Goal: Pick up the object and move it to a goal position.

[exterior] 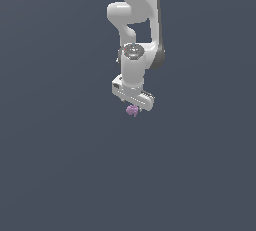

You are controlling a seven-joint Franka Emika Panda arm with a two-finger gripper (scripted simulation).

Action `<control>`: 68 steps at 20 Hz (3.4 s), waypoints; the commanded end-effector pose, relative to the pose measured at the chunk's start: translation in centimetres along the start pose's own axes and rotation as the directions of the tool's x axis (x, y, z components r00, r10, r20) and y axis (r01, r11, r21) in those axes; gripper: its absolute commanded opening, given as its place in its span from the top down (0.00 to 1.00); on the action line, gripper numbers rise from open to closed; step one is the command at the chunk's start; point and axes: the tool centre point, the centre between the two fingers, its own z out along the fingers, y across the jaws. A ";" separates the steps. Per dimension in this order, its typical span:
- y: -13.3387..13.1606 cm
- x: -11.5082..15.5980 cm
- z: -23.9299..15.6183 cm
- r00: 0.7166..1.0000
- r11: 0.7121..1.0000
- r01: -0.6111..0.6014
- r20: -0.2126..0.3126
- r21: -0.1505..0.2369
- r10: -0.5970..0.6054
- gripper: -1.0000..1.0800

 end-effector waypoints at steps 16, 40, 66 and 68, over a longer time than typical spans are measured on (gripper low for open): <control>0.3 -2.2 1.5 0.994 0.994 -0.106 -0.002 0.001 0.106 0.04; 0.3 -2.2 6.3 0.994 0.994 -0.111 -0.003 0.001 0.111 1.00; -10.1 -6.9 -6.7 0.994 0.994 -0.112 -0.006 0.000 0.112 1.00; -11.6 -7.6 -8.5 0.994 0.994 -0.112 -0.006 0.000 0.112 1.00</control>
